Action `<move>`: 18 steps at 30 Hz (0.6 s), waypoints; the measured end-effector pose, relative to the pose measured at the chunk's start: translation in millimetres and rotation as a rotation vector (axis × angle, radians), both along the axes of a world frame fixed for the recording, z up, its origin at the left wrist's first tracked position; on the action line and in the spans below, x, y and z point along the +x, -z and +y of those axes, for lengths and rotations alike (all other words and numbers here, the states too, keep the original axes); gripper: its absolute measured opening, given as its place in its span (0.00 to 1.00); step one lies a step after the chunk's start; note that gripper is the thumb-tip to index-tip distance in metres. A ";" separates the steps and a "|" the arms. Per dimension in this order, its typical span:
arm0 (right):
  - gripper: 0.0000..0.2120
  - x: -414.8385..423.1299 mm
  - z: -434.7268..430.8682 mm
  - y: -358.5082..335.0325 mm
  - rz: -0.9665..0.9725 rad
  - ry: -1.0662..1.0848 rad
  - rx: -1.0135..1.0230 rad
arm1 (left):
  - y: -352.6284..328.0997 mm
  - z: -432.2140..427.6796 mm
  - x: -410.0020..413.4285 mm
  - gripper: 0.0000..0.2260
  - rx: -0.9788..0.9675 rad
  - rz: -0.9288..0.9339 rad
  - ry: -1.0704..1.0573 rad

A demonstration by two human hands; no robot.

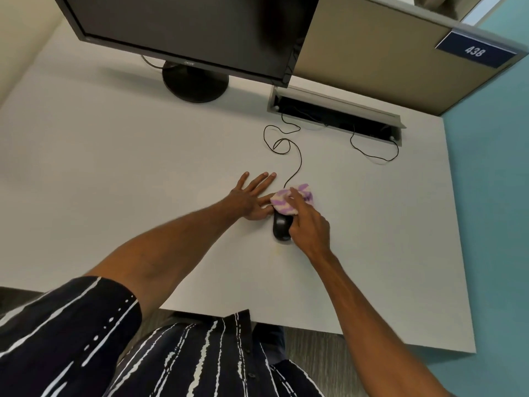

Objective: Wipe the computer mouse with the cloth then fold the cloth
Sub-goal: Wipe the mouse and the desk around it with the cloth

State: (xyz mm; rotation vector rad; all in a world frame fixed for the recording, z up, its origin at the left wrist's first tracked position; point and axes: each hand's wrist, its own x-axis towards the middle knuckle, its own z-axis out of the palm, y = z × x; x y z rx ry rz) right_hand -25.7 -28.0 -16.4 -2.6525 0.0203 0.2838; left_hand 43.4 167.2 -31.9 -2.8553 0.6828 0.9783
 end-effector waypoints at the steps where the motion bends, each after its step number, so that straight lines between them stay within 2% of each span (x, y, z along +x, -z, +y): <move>1: 0.32 -5.8 -2.6 1.2 -0.006 0.008 0.031 | 0.5 0.2 -0.1 0.30 -0.006 -0.004 0.000; 4: 0.25 -28.1 -9.6 4.0 -0.089 0.018 0.066 | 2.0 0.3 -1.4 0.29 -0.045 -0.006 0.001; 11: 0.29 -87.8 -22.5 11.1 -0.260 -0.065 0.015 | 0.4 2.7 -0.6 0.29 -0.063 -0.013 0.014; 15: 0.29 -117.0 -39.9 13.9 -0.269 -0.153 0.065 | -0.3 2.2 -1.4 0.29 -0.064 -0.014 0.020; 18: 0.27 -118.9 -49.6 10.1 -0.377 -0.103 0.115 | -0.4 3.0 -1.5 0.29 -0.072 -0.014 0.022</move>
